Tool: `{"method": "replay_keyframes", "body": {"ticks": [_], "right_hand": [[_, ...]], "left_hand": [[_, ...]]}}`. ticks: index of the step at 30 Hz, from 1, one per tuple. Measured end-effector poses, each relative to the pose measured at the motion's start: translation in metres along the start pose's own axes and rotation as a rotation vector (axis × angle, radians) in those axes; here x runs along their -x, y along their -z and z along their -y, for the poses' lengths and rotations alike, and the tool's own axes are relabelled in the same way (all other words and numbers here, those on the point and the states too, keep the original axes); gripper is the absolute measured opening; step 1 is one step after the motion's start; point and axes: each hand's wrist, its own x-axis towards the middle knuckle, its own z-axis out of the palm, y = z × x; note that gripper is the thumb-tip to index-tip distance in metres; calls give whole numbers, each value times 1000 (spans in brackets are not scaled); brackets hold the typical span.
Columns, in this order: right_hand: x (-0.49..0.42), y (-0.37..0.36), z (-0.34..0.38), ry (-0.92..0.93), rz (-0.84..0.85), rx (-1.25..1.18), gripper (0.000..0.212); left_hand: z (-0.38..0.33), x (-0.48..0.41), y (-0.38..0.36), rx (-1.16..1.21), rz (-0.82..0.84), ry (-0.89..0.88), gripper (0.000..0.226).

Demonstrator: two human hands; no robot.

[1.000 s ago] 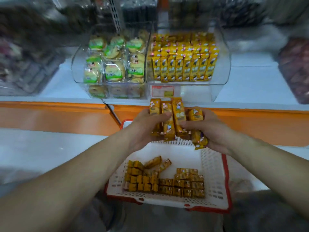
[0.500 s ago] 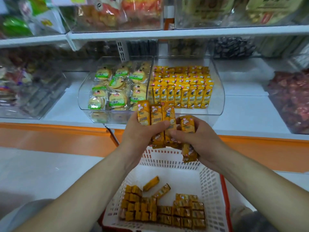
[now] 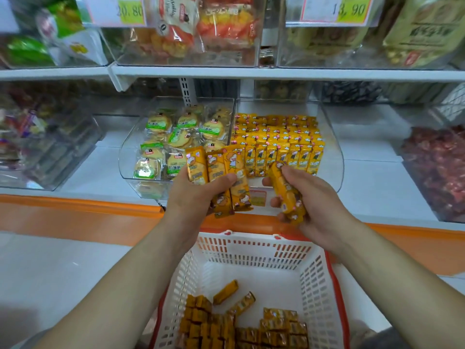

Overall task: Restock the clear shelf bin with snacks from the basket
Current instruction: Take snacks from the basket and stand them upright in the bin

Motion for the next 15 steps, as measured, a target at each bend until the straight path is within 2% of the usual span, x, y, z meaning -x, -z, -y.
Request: {"method": "replay_keyframes", "body": {"ticks": [3,5,7,9,13,15], "right_hand": [[-8,-2,6,-52,-16,24,31],[-17,-3,13,-70,-12,5,24],[-30,-5,22,-31,13,99,34],[-50,-8,31,24,-20,313,35],[-105,-8,37,152,-165,1002,42],[-128,-12,31,244,-182,1277,44]], "left_hand": [[-5,-2,10,5,-50,-13,73],[-6,-5,17,-27,-72,-40,65],[-8,-6,21,-60,-85,-51,60],[-9,-8,26,-88,-97,-62,56],[-11,-13,35,-125,-128,-75,50],[-11,-15,38,-128,-133,-72,50]]}}
